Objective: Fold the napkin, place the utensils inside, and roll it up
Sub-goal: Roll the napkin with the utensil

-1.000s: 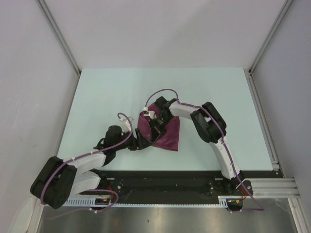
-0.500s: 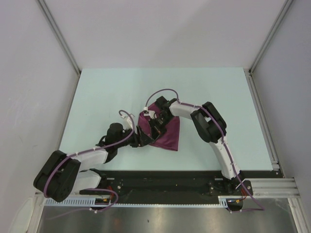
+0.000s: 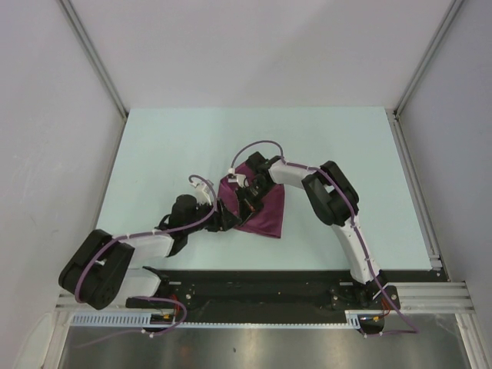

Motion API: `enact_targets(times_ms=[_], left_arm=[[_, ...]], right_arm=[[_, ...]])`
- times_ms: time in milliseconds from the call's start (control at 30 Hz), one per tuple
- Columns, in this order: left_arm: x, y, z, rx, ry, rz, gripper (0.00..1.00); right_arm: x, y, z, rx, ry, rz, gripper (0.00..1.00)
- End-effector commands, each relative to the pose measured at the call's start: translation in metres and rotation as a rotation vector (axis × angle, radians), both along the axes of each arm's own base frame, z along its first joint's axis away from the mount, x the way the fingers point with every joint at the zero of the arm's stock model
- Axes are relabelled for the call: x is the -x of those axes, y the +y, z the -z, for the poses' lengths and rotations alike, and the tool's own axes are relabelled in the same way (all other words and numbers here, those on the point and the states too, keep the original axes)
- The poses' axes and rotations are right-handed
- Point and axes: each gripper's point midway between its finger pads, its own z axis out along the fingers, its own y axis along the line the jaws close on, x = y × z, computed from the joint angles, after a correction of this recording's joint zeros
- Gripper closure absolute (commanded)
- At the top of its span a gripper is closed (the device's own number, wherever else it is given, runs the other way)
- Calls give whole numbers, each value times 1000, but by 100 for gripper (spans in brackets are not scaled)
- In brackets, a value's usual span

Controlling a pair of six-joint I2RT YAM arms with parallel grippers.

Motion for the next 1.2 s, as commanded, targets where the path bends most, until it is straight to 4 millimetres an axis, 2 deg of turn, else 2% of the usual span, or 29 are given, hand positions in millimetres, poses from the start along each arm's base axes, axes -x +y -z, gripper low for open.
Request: enact_targets(times_ms=[0,33,233,333,533,567,667,800,900,933,1000,1067,1133,1167], left_arm=[[-10,5,8,-41,-34,-41,33],[-11,6,11,-48,-26,-48,35],[-10,11,27,-67,28,-87,37],[-10,14,31,-78,41,-106,37],[-9,12,36,-79,71,-99,37],[-10,12,36,-81,74,-99,37],[-10,12,36,-85,83,-101,37],[-10,10,37,-89,97,-91,38],[-10,9,36,-89,105,-88,38],[-10,9,36,-91,108,-88,38],[-10,9,36,-95,112,-87,38],[-11,9,34,-93,109,-88,38],[-11,9,34,-96,113,-90,38],[-11,10,34,-100,111,-89,38]], right_arm=[[-21,-3,13,-1,-74,51,99],[-23,-3,8,-18,-72,60,91],[-30,-7,-23,-106,-93,104,63],[-33,-13,-37,-125,-119,129,56],[-30,-45,-41,-73,-210,178,48],[-22,-52,-48,-74,-238,184,47],[-22,-62,-56,-70,-393,228,44],[-17,-65,-62,-27,-605,251,38],[-17,-69,-61,40,-735,249,36],[-7,-62,-59,49,-764,221,36],[-9,-66,-56,111,-868,217,32],[-1,-61,-55,145,-935,187,32],[-4,-67,-51,208,-996,189,32],[0,-63,-51,208,-1021,176,32]])
